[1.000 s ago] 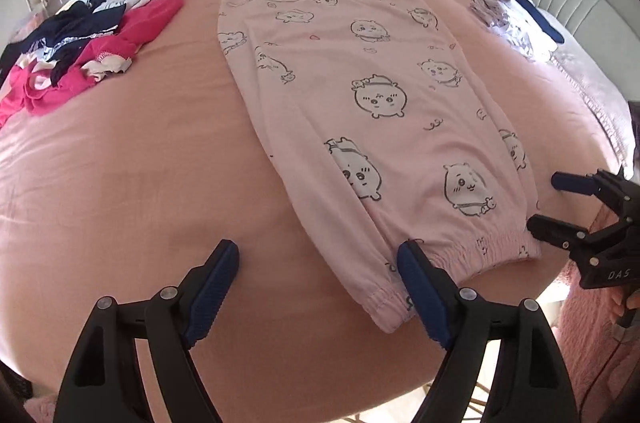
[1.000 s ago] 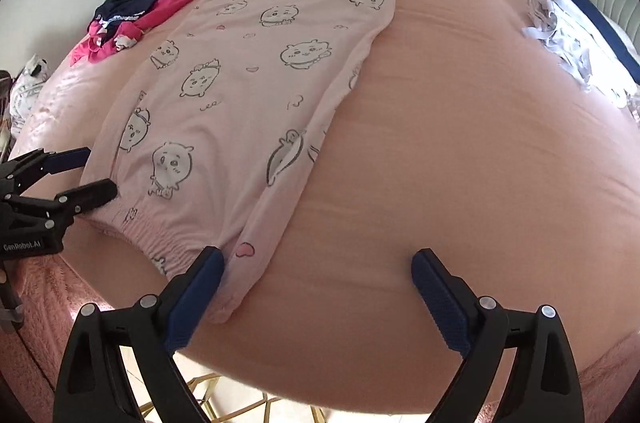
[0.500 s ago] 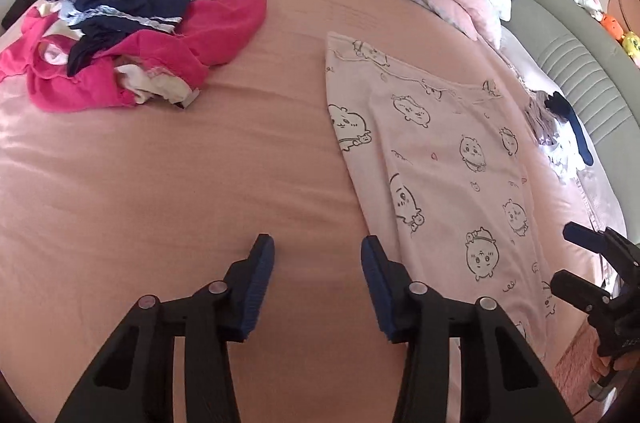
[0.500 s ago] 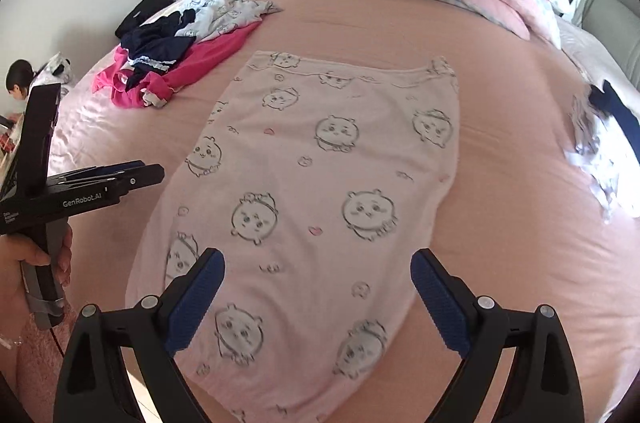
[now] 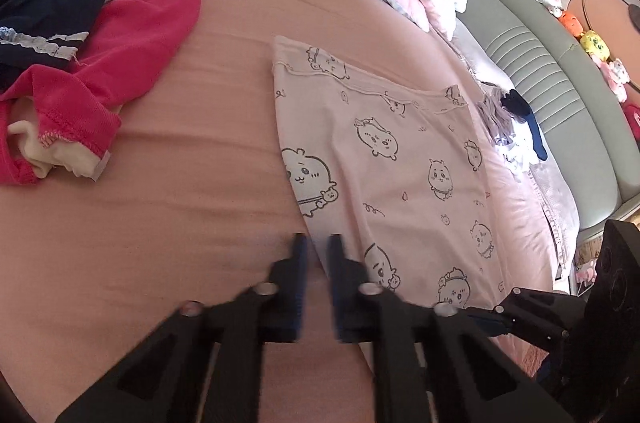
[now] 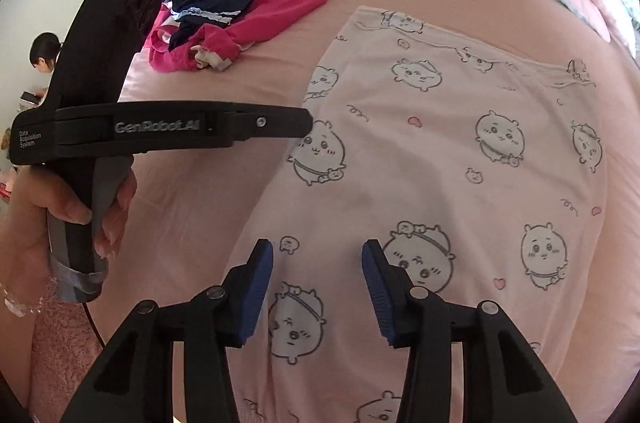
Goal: Fold clothes
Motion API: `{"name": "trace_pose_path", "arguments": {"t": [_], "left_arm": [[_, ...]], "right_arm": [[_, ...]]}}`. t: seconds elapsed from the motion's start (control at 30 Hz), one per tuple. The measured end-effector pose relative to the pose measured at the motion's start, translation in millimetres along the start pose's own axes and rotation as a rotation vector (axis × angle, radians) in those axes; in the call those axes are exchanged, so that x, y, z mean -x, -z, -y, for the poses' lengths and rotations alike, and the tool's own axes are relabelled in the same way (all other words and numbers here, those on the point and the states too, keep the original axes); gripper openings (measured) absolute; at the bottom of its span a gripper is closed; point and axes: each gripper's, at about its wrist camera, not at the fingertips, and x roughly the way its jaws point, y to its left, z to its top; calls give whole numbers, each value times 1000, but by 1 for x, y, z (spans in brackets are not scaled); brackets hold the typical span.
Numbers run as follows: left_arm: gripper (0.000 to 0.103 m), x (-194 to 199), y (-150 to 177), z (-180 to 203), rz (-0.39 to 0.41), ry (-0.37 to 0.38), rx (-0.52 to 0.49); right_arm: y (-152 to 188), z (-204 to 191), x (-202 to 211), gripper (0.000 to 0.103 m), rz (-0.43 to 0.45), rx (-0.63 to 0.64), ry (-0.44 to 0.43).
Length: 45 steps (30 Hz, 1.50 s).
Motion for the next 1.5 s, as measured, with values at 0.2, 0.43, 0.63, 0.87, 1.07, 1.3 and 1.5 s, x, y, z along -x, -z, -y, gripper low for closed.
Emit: {"name": "trace_pose_path", "arguments": {"t": [0.2,0.43,0.63,0.87,1.07,1.3,1.5], "left_arm": [[4,2,12,4,-49,-26,-35],[5,9,29,4,-40,-38,-71],[6,8,27,3,-50,-36,-67],[27,6,23,3,-59,29,-33],[33,6,25,19,-62,-10,-134],[33,10,23,7,-75,41,-91],[33,7,17,1,-61,75,-22]], "right_arm": [[-18,10,1,46,66,-73,96],[-42,21,-11,46,32,-122,17],[-51,14,-25,50,-12,-121,6],[-37,23,-22,50,-11,-101,90],[-46,25,-1,50,84,-157,-37],[-52,21,-28,50,-22,-80,6],[-31,47,-16,50,2,-184,-34]]}}
